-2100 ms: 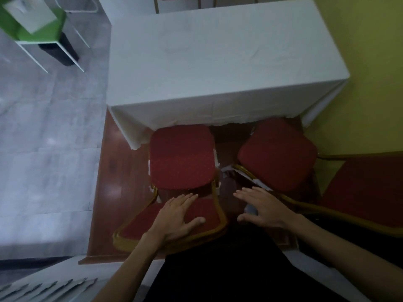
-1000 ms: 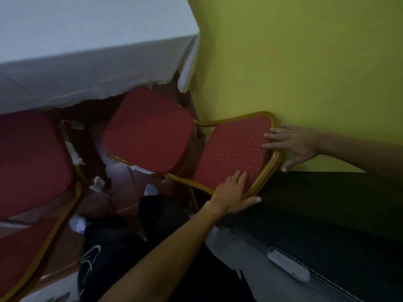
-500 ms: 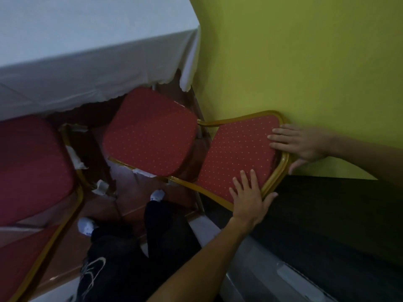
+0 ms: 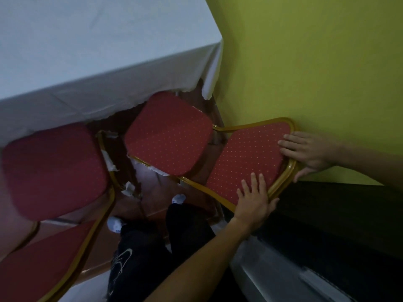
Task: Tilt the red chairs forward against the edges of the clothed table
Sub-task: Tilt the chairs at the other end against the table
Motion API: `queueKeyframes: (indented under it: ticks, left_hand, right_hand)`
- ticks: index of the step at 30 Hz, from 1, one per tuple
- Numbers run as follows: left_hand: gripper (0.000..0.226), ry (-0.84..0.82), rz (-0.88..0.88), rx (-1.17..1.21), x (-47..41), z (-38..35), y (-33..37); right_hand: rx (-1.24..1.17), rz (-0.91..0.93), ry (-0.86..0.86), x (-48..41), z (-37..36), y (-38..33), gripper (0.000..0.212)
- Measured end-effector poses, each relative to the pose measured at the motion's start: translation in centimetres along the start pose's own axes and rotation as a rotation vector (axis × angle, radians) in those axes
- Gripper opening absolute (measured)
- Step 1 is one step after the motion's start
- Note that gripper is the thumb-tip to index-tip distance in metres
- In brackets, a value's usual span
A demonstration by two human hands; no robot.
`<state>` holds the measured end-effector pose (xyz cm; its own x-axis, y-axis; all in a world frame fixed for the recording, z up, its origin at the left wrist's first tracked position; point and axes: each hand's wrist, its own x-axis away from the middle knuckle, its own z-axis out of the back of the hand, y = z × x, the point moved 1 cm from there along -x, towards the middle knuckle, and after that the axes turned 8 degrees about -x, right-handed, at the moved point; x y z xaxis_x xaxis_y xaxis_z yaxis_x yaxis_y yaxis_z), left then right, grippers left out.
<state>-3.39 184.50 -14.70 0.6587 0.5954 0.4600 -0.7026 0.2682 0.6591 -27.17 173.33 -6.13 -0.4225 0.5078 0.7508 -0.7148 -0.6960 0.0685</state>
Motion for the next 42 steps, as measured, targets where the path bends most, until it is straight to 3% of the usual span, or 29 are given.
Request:
queueKeyframes:
  ticks: [1,3,8,16,26,33,42]
  left_hand:
    - [0.079,-0.007,-0.004,-0.002,0.4,0.2,-0.4]
    - [0.081,-0.032,-0.013,-0.006,1.2,0.7,-1.4]
    - [0.083,-0.074,-0.037,-0.066,3.8,1.7,-4.1]
    - [0.092,-0.107,-0.073,-0.167,9.1,3.2,-9.1]
    - [0.087,-0.152,-0.086,-0.209,16.7,4.6,-14.4]
    - [0.078,-0.114,-0.026,-0.123,21.9,4.2,-17.3]
    - [0.08,0.071,0.091,-0.095,26.8,2.4,-18.8]
  right_hand:
    - [0.004,0.03,-0.097,-0.2,0.9,-0.4,0.09]
    - [0.043,0.026,-0.058,-0.4,2.0,-1.5,0.103]
    - [0.006,-0.052,-0.049,-1.2,2.6,-5.0,0.1]
    - [-0.082,-0.099,0.112,-2.6,3.6,-12.0,0.098]
    - [-0.248,-0.134,0.345,-3.9,3.4,-21.6,0.099]
    - [-0.299,-0.151,0.509,-4.6,3.1,-27.6,0.099]
    - [-0.47,-0.178,0.606,-4.4,3.6,-34.0,0.09]
